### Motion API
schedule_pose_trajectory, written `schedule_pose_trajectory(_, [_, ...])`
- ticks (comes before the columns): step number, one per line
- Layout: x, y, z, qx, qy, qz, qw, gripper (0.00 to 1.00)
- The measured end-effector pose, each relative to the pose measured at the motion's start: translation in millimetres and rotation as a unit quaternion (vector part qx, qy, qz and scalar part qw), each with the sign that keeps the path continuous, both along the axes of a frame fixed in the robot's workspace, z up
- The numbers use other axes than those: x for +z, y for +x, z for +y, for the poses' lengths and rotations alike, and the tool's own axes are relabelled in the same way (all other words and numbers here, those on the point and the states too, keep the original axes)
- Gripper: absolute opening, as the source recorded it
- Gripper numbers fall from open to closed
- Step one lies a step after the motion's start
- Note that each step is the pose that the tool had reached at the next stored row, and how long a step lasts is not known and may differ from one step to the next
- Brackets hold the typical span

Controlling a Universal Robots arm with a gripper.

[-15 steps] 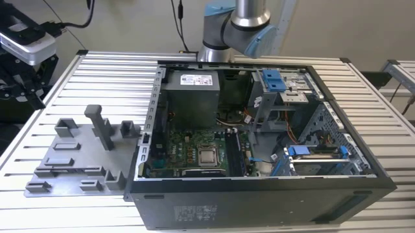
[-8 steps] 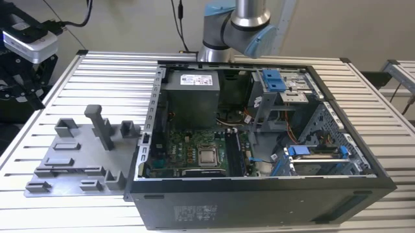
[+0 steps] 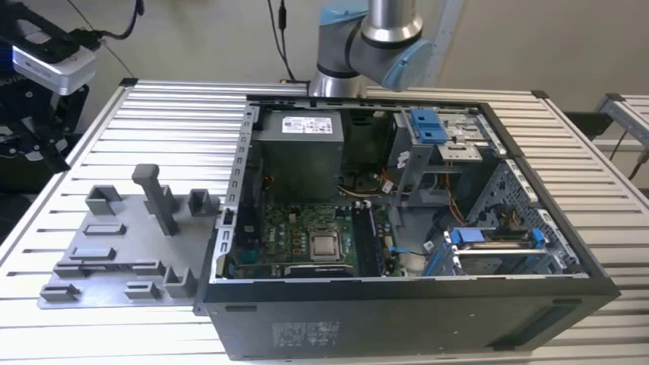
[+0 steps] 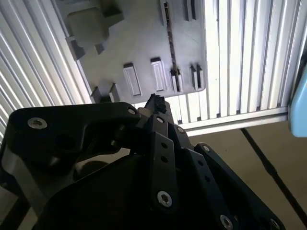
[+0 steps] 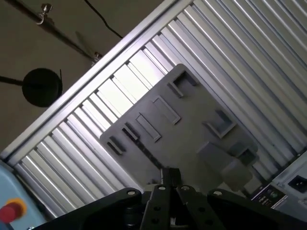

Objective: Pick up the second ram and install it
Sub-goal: 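Pick up the second ram and move it above second insertion slot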

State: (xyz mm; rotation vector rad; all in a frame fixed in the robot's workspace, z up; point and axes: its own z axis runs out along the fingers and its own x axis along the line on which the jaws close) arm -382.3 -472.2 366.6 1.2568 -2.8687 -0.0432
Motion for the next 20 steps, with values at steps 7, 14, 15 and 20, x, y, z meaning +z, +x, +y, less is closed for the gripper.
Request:
schedule_pose_trajectory(7, [0.0, 0.0, 0.0, 0.034, -0.0028, 0.0, 0.9994, 0.11])
schedule_pose_trajectory(14, [0.0, -0.1, 0.0, 0.064, -0.004, 0.0, 0.998, 0.11])
schedule_pose_trajectory(15, [0.0, -0.1, 0.0, 0.067, -0.0041, 0.0, 0.9977, 0.11])
schedule_pose_trajectory(20, [0.0, -0.1, 0.0, 0.082, -0.0046, -0.0001, 0.9966, 0.11])
